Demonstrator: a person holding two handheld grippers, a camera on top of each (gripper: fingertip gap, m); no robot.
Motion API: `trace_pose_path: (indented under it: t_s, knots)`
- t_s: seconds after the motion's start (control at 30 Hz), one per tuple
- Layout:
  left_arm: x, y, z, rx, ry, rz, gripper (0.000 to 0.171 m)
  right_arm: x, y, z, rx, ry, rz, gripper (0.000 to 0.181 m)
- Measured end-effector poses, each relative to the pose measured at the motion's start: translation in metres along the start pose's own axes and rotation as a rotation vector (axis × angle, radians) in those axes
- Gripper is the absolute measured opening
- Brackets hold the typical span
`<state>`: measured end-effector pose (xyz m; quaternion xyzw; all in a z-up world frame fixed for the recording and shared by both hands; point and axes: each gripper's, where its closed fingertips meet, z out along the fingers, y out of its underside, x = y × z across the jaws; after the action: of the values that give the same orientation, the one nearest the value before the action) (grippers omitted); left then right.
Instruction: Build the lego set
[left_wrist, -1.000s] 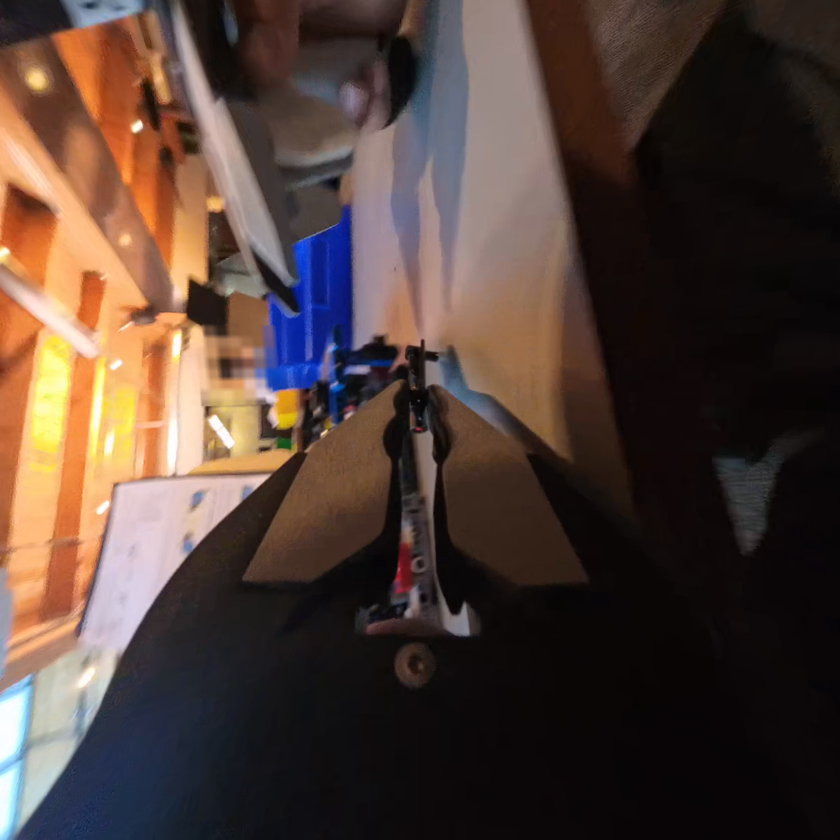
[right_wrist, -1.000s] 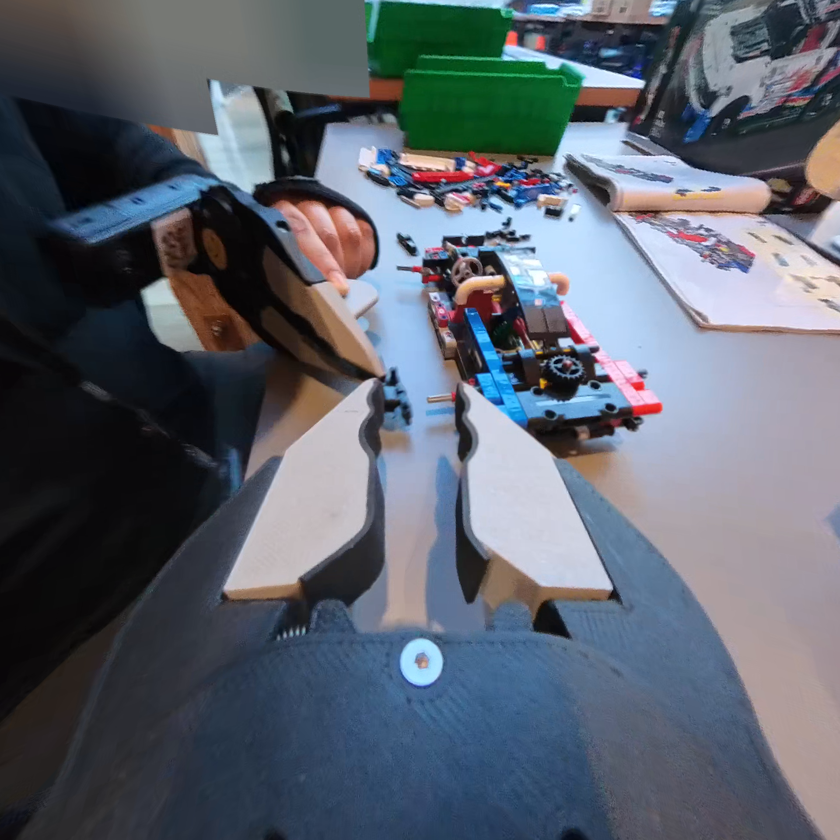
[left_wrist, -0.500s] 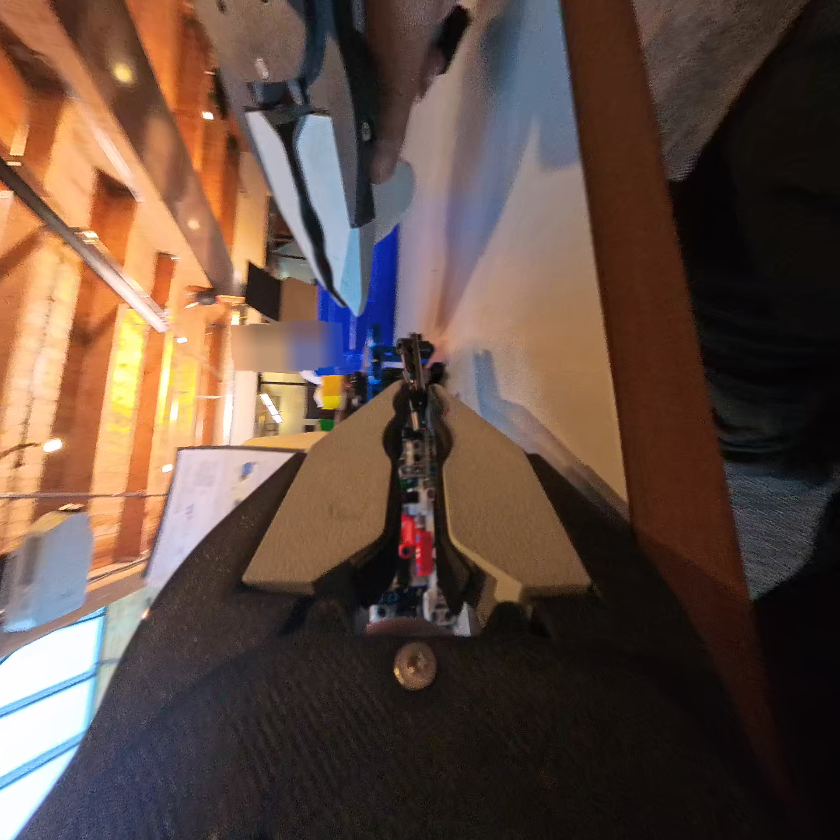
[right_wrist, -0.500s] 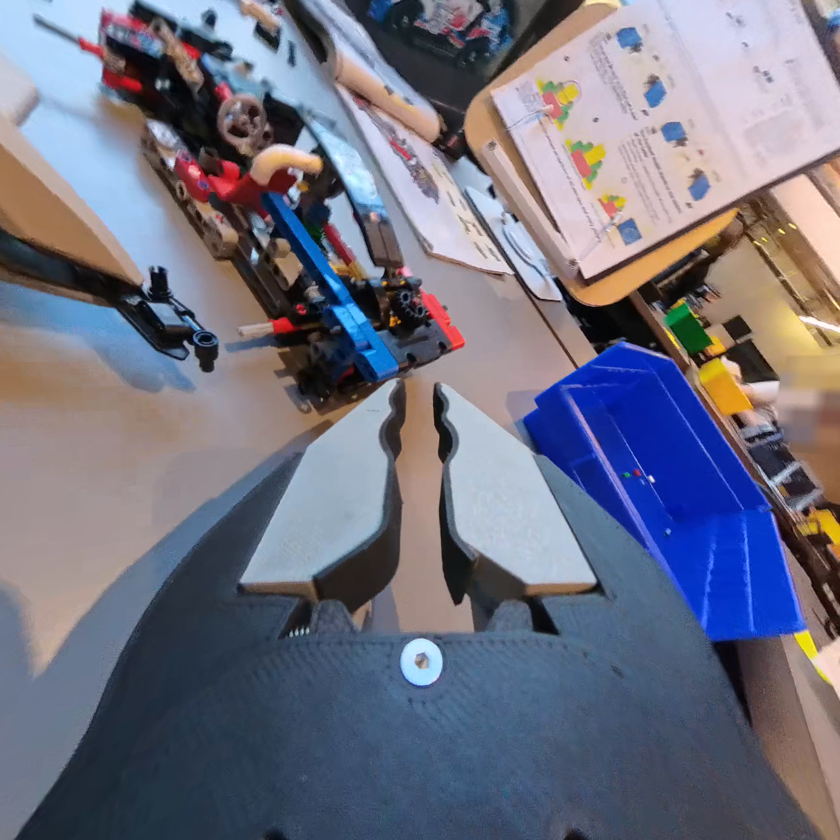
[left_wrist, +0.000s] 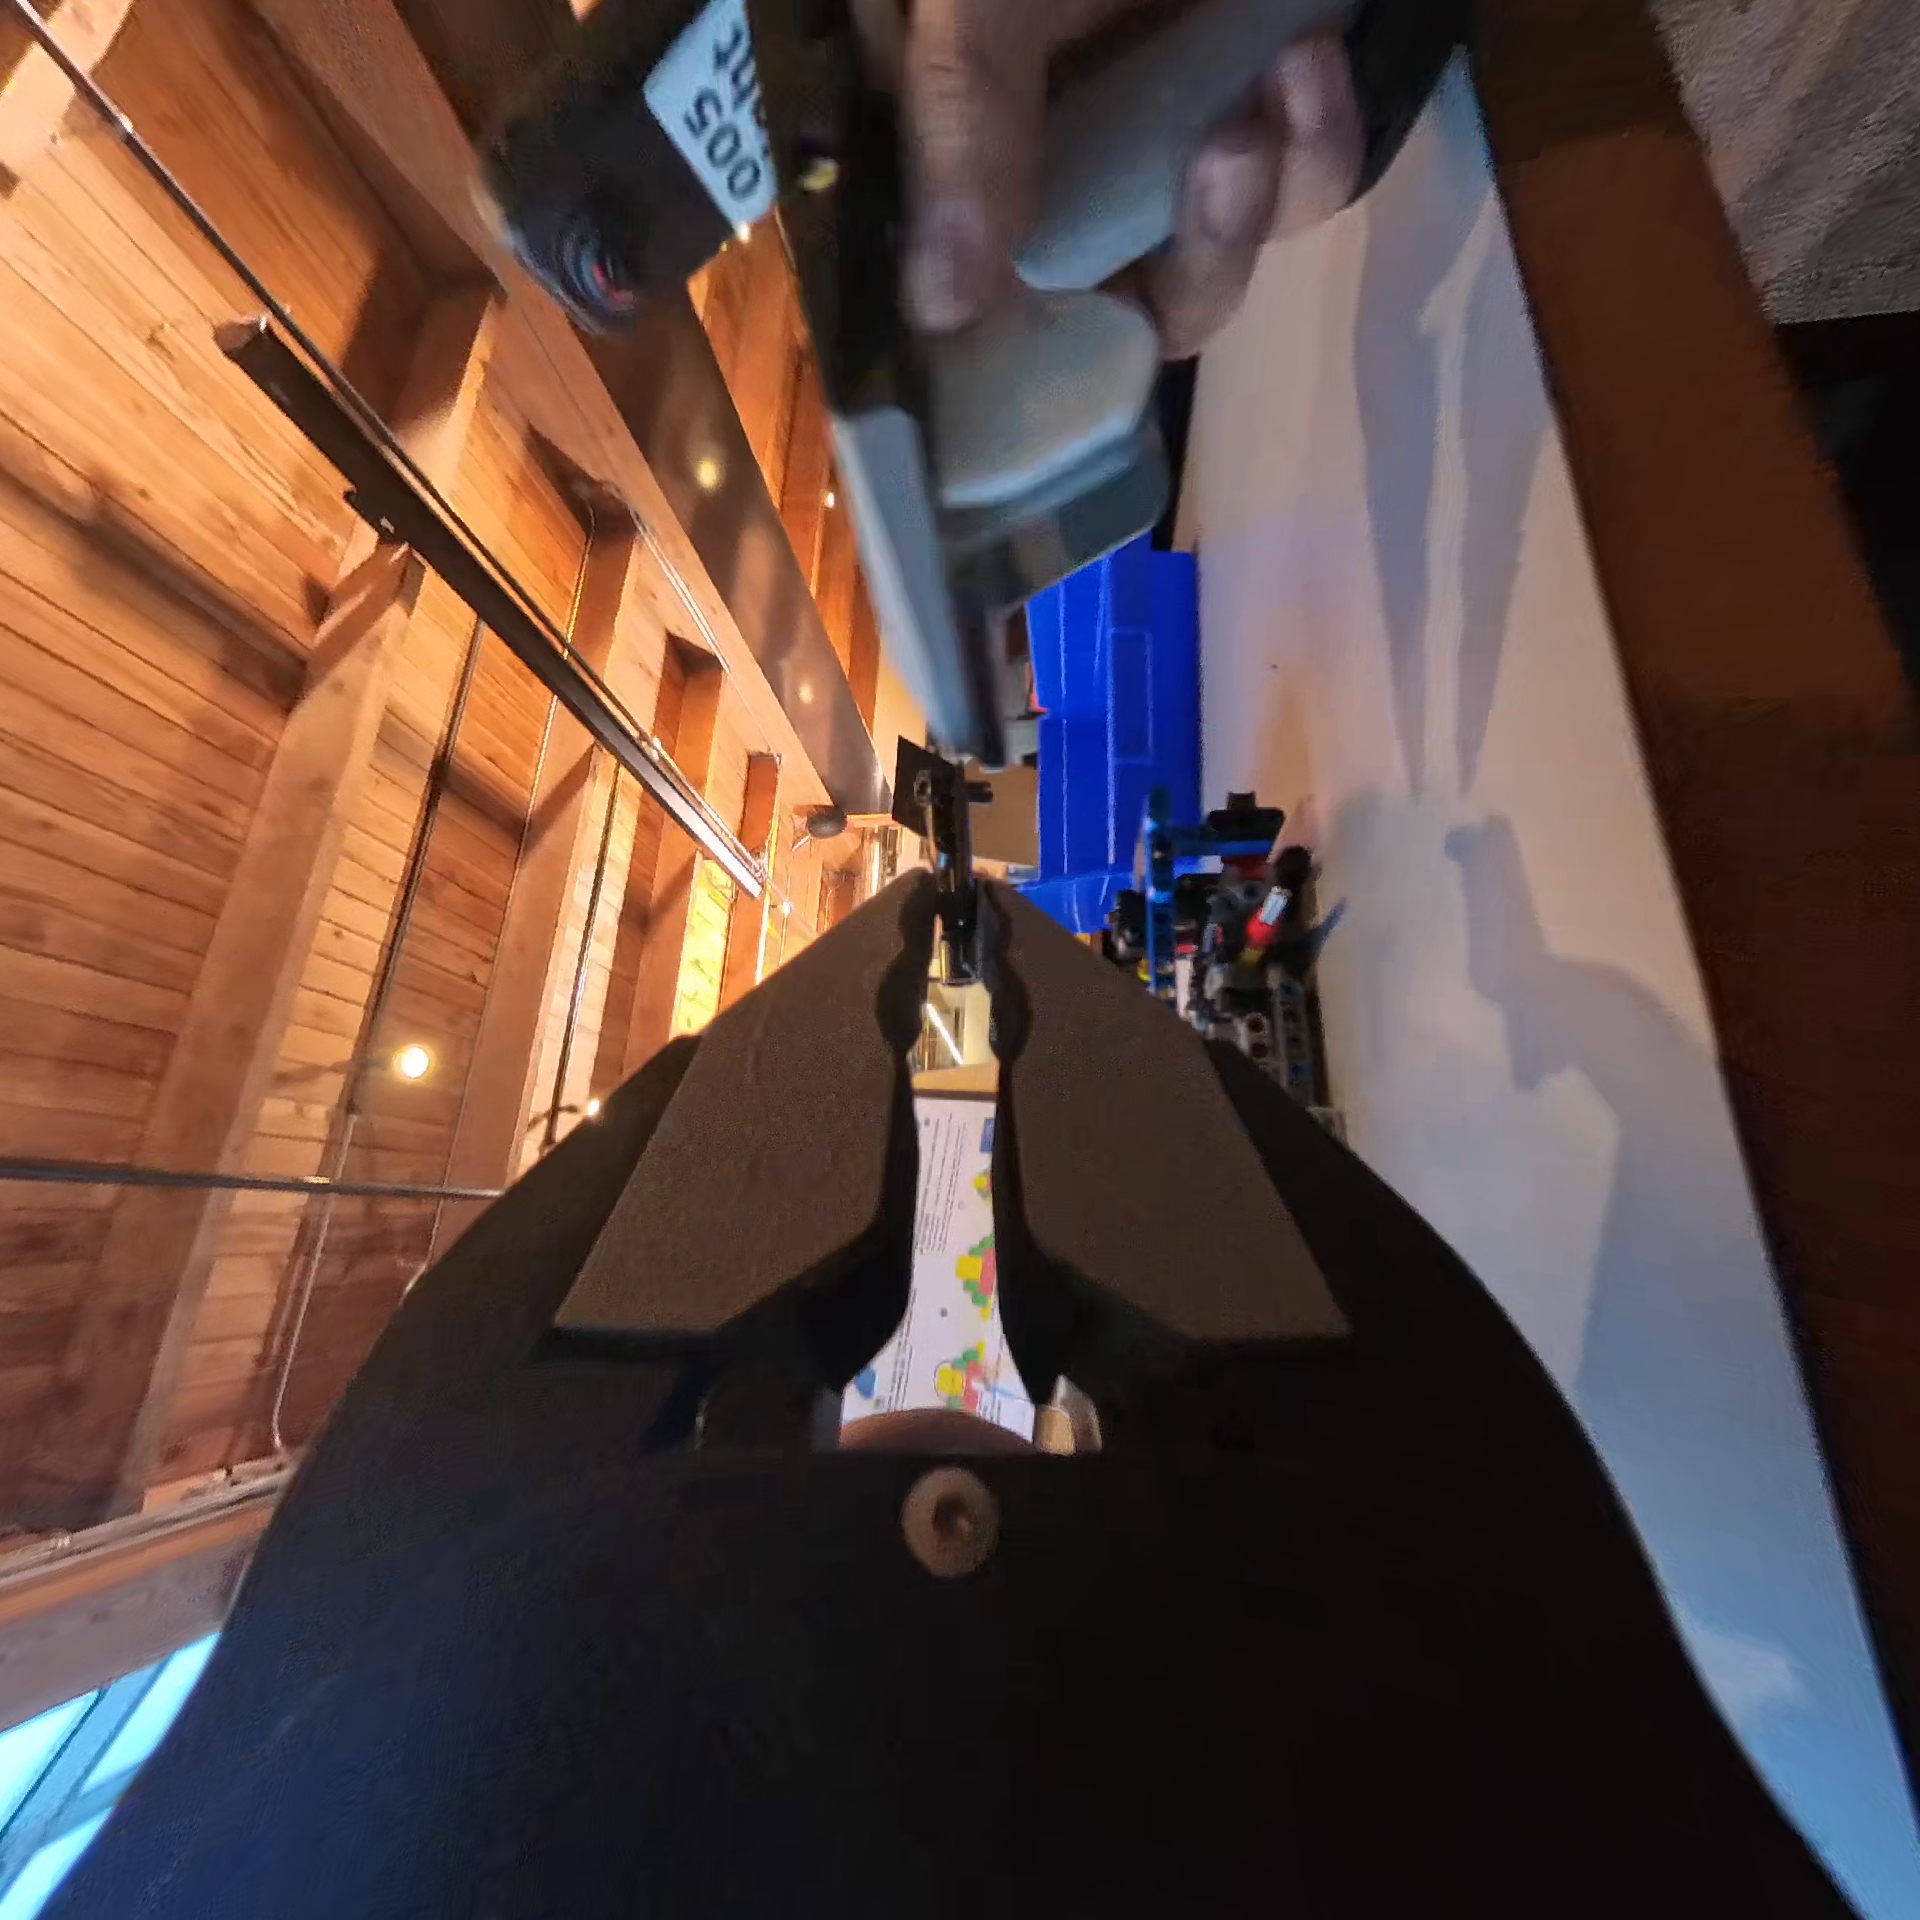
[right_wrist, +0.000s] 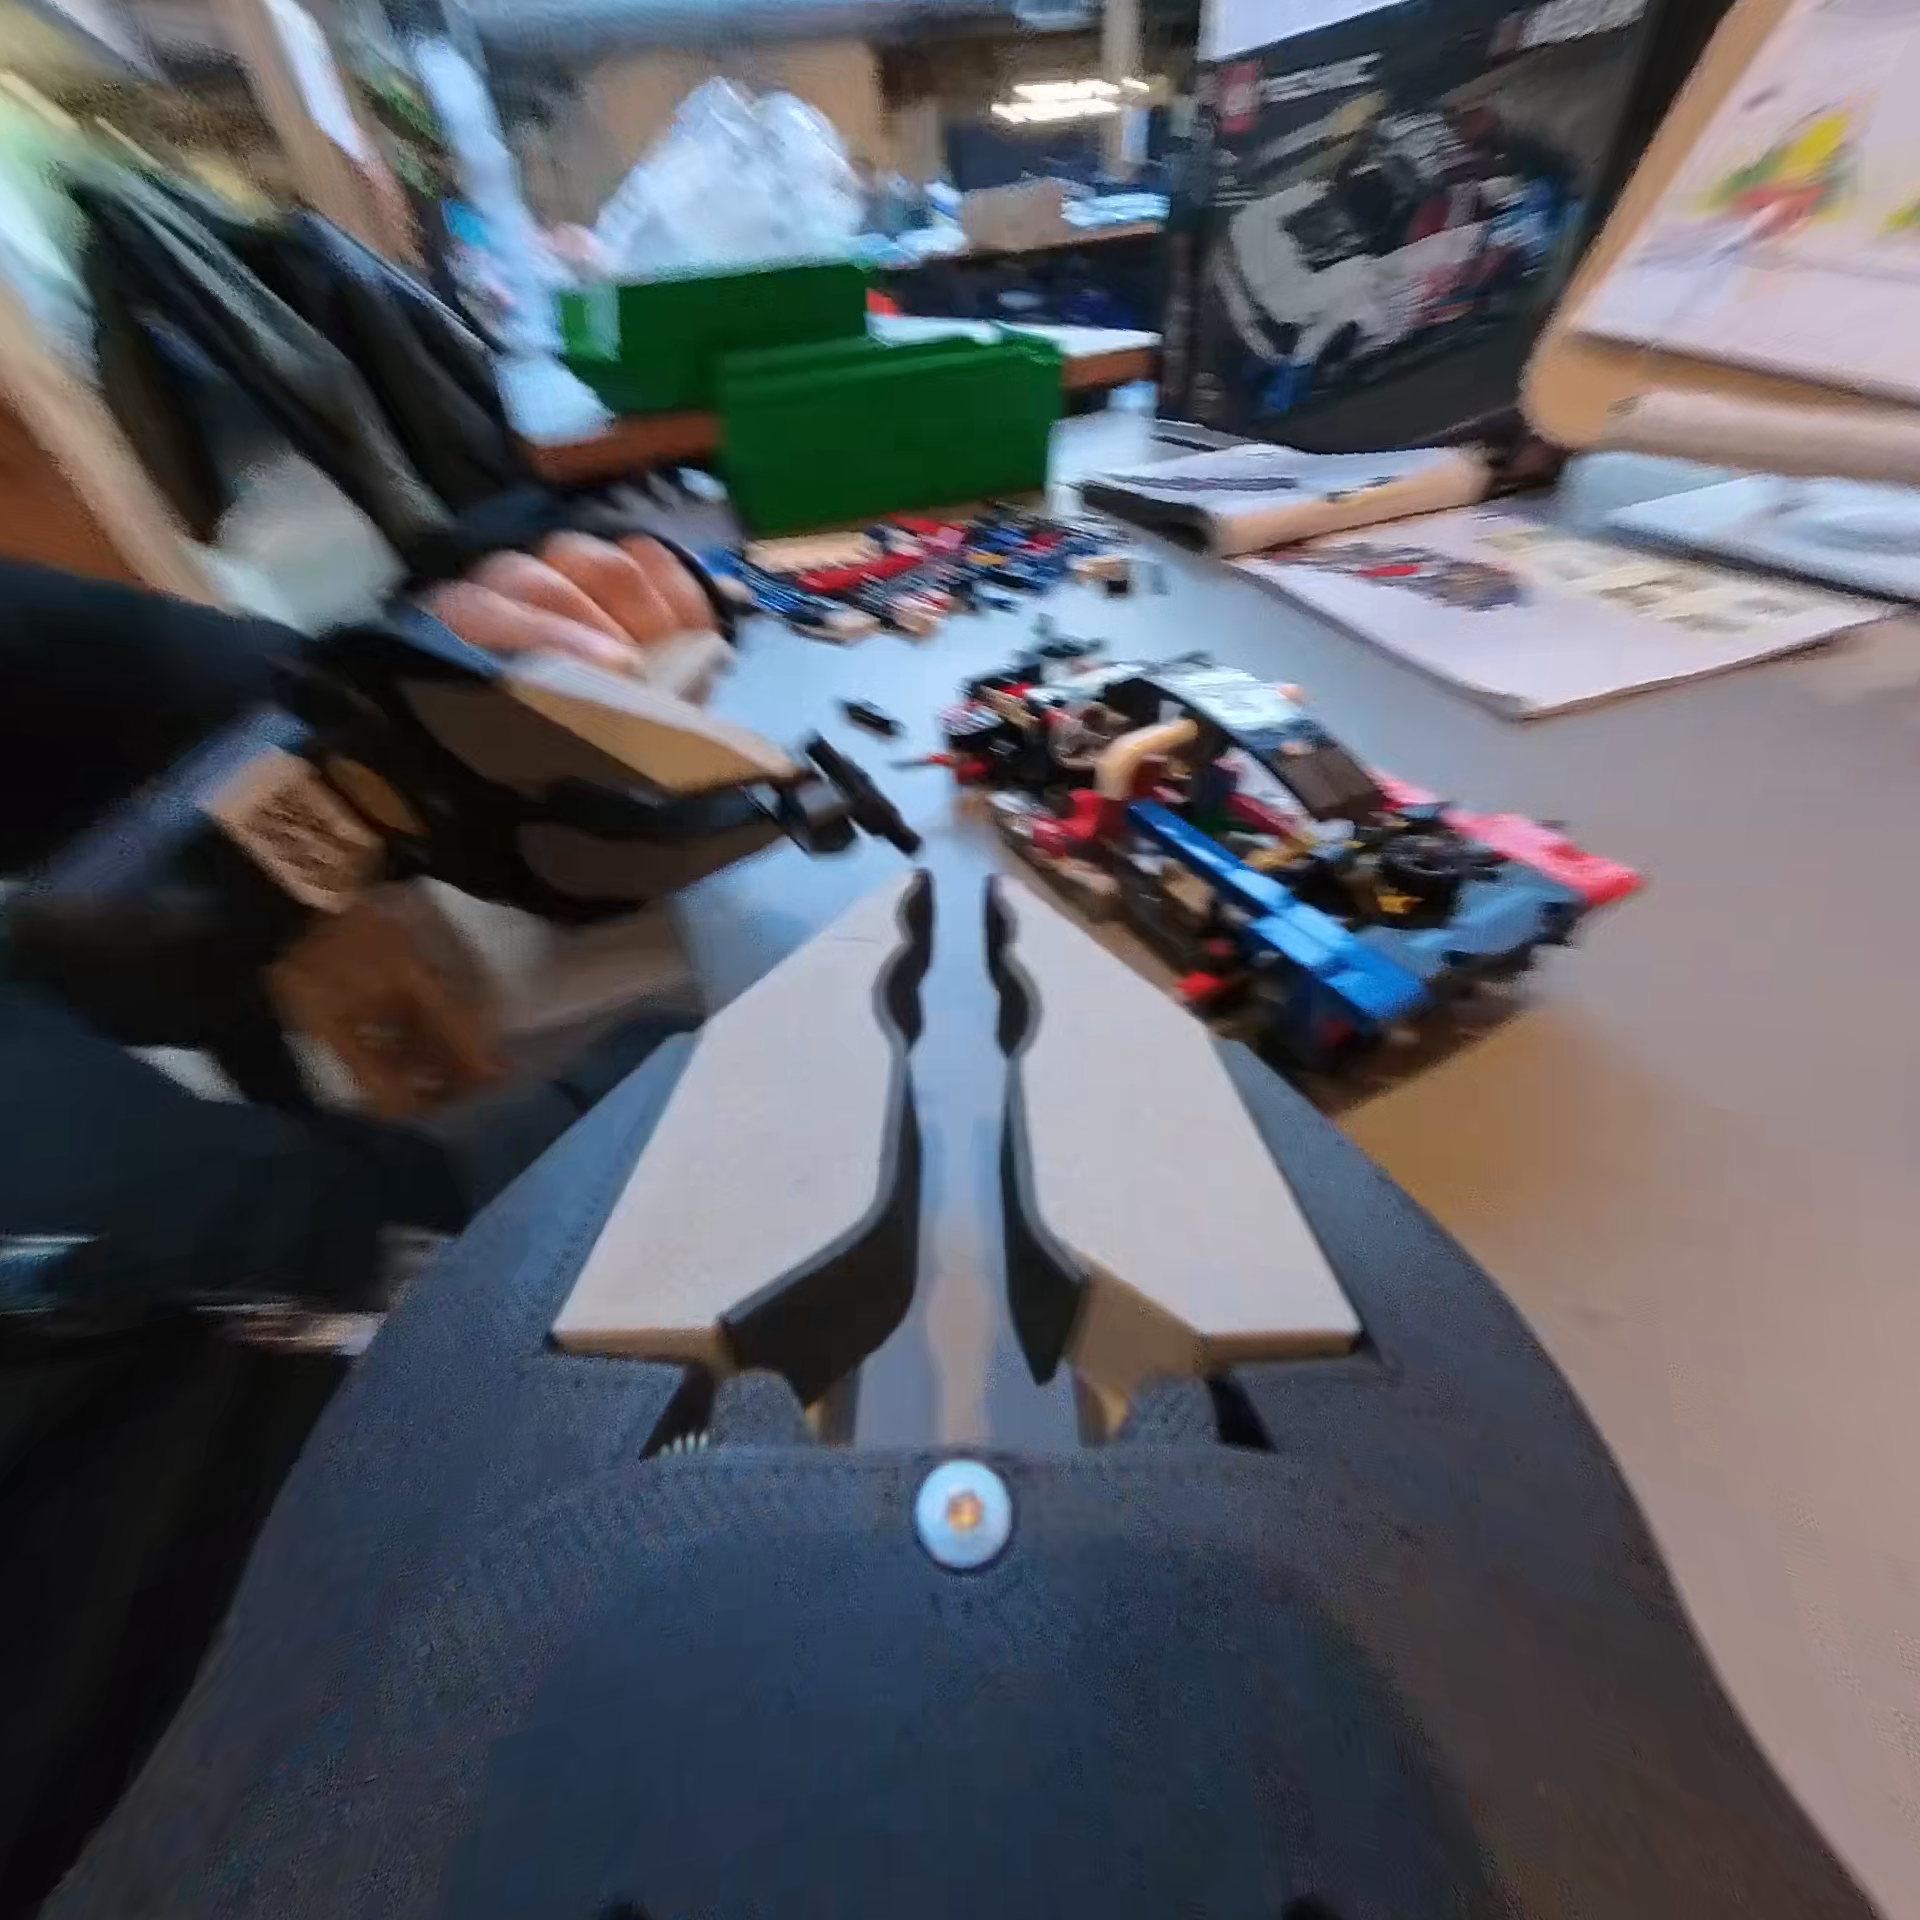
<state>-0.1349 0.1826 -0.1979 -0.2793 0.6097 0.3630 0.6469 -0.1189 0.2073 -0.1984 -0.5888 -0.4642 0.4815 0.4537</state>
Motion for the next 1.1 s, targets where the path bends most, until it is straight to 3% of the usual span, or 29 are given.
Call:
trace_pose_path:
  t_s: [0.03, 0.1, 0.23, 0.3, 0.43, 0.5, 0.6, 0.8, 0.9, 1.1]
  knots:
    - [0.005, 0.001, -0.001, 0.007, 0.007, 0.01, 0.003, -0.006, -0.005, -0.001, 0.04, -0.087, 0.084, 0.016]
    - [0.011, 0.004, -0.003, 0.022, 0.016, 0.034, 0.002, -0.01, -0.012, -0.005, 0.113, -0.211, 0.25, 0.019]
    - [0.007, 0.011, -0.003, 0.044, -0.023, 0.054, 0.003, -0.005, -0.013, -0.006, 0.132, -0.327, 0.443, 0.024]
    - [0.004, 0.01, -0.003, 0.057, -0.039, 0.038, 0.003, -0.006, -0.01, -0.002, 0.097, -0.337, 0.453, 0.02]
    - [0.006, 0.005, 0.0, 0.082, -0.041, 0.037, 0.003, -0.013, 0.004, 0.013, -0.034, -0.349, 0.455, 0.029]
    - [0.008, 0.006, 0.002, 0.081, -0.035, 0.038, 0.003, -0.016, 0.004, 0.017, -0.044, -0.368, 0.458, 0.029]
    - [0.007, 0.006, 0.003, 0.077, -0.037, 0.033, 0.003, -0.012, 0.006, 0.016, -0.049, -0.34, 0.46, 0.015]
    - [0.013, 0.004, 0.004, 0.068, -0.024, 0.065, 0.003, -0.008, 0.007, 0.011, -0.04, -0.324, 0.467, 0.02]
    - [0.014, 0.005, 0.005, 0.069, -0.011, 0.054, 0.003, -0.005, 0.009, 0.012, -0.057, -0.289, 0.458, 0.013]
    - [0.017, -0.001, 0.004, 0.106, 0.048, -0.036, 0.002, -0.005, 0.01, 0.01, -0.093, -0.234, 0.297, 0.012]
